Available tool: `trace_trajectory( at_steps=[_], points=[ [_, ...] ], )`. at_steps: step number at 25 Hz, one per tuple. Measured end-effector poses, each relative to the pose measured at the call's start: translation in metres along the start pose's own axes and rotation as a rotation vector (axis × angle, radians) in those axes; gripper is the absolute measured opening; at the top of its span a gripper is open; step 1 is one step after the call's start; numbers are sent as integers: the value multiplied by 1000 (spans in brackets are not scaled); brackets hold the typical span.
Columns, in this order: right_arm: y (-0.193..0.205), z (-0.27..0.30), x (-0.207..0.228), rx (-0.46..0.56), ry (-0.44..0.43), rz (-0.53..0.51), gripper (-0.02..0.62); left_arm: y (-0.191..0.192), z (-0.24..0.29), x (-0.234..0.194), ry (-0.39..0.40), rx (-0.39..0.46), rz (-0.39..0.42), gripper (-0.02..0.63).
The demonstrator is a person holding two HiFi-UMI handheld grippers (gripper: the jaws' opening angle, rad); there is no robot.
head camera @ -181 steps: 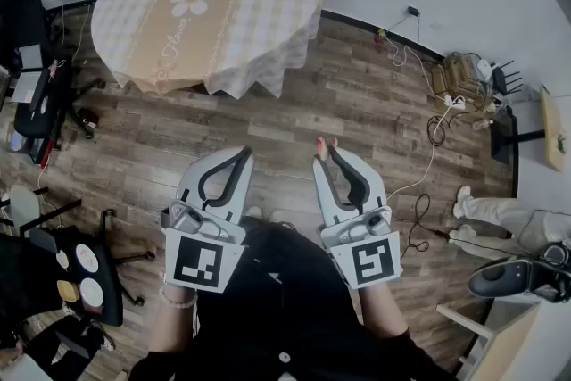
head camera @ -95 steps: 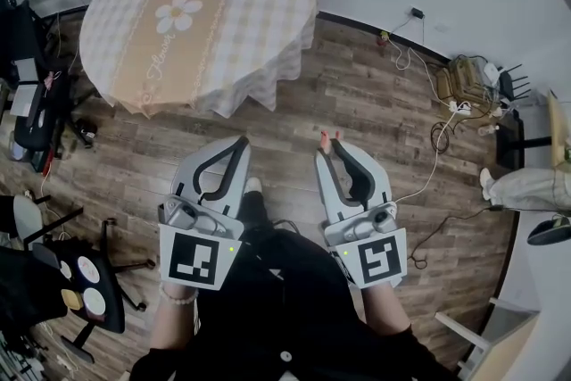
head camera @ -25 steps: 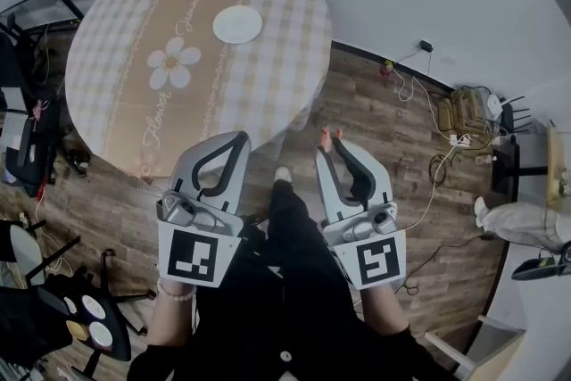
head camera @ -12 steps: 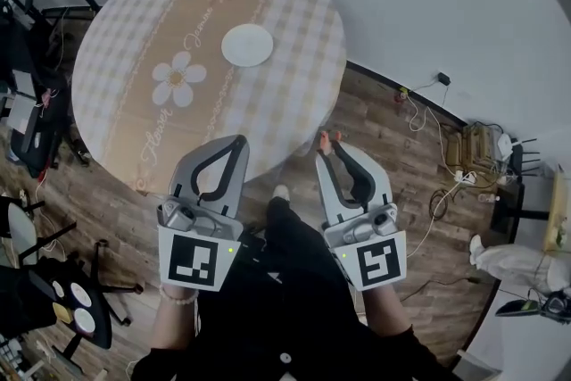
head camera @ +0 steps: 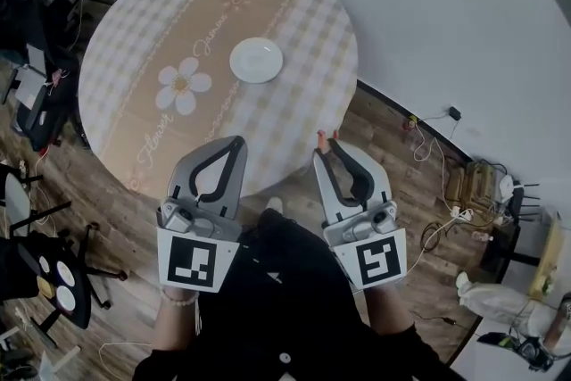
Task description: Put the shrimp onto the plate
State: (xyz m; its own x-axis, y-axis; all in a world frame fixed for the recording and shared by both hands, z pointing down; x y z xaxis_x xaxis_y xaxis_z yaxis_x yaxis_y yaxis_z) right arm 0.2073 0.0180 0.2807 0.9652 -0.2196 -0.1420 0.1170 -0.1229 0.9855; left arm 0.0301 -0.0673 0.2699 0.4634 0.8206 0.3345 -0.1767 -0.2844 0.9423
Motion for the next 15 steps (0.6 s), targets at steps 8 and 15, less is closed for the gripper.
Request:
trace_trajectory(
  at_steps=[8, 15],
  points=[
    [3, 12, 16, 11, -57, 10, 52, -2, 6, 0, -55, -38, 3, 0],
    [1, 12, 17, 21, -49, 21, 52, -6, 7, -2, -59, -37, 12, 0]
  ],
)
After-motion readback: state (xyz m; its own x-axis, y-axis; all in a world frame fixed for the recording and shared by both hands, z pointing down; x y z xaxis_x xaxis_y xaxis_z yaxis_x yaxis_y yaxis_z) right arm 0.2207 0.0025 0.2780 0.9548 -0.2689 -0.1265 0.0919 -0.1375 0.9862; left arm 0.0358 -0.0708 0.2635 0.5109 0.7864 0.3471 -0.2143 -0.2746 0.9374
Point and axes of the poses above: the fingertips, and each gripper's own axes: z forward along the fingers, x to its right, y out of its underside, the point moved 9 cm from there along -z, backward along the fingers, and after that the axes turned 7 degrees about x, right-handed, at the moved point
